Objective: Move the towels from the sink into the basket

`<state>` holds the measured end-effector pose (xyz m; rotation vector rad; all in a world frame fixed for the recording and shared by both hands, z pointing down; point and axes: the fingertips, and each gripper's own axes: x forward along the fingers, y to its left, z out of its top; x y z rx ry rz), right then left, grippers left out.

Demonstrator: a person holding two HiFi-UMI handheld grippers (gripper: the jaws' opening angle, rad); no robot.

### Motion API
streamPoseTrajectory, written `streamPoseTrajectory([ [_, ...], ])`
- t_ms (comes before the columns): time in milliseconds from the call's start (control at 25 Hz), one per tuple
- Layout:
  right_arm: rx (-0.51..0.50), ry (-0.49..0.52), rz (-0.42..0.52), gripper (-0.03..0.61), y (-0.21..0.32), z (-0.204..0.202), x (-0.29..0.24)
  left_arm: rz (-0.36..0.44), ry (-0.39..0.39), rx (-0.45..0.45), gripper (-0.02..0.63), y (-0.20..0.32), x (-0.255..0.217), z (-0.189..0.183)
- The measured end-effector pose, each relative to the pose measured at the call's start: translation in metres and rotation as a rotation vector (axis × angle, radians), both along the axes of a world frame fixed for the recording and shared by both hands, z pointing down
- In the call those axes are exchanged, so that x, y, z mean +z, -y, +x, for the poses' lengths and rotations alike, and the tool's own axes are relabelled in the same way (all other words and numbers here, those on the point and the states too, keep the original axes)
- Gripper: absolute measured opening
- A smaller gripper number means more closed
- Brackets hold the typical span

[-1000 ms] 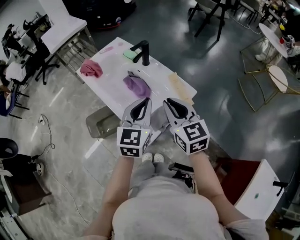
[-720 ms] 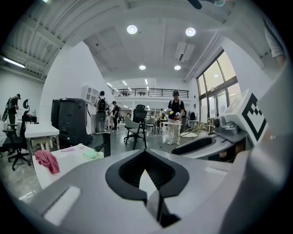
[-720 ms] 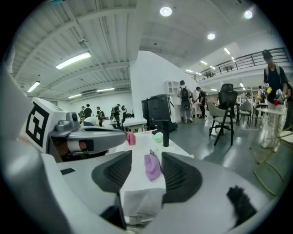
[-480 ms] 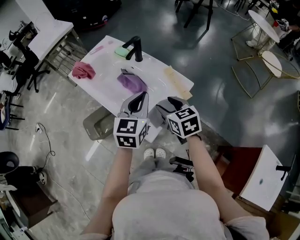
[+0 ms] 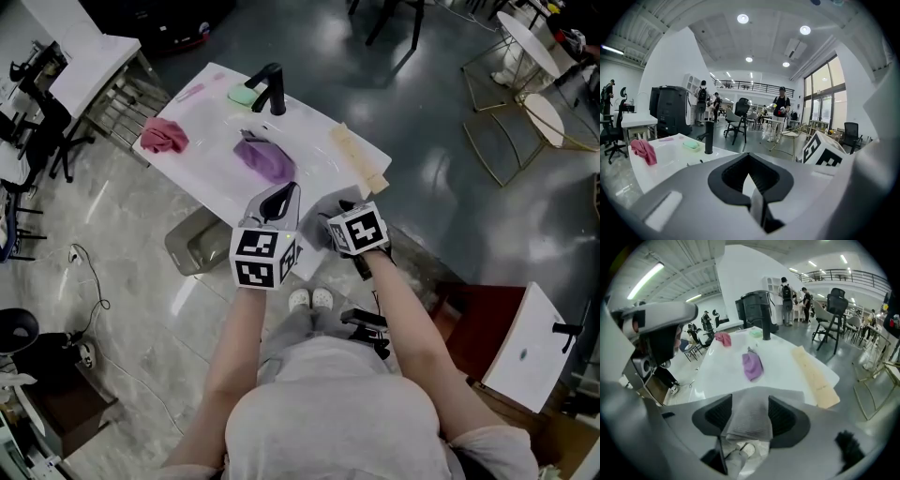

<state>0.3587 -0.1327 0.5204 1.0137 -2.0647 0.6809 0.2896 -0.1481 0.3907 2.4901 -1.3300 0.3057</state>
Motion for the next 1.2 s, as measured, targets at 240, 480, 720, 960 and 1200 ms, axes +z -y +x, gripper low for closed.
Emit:
streamPoseTrajectory([
  [240,0.009,-0.062,-0.054,0.245,-0.001,0.005,0.030,0.003,-0.001,-0.018,0.005,0.005,0.003,-0.004],
  [480,-0.007,-0.091,-0.039,0.242,0.000,0.007,0.034,0.004,-0.011,-0.042,0.005,0.009,0.004,-0.008],
  [720,0.018,-0.081,-0.015,0.065,-0.001,0.009,0.032,0.006,-0.018,-0.059,0.005,0.007,0.003,-0.010],
  [960,0.033,-0.045,-0.060,0.029,-0.003,0.012,0.028,0.017,-0.024,-0.055,0.005,0.004,-0.002,-0.010],
  [1200,0.035,-0.006,-0.037,0.029,-0.001,0.014,0.010,0.028,-0.010,-0.070,0.005,0.001,-0.006,-0.010],
])
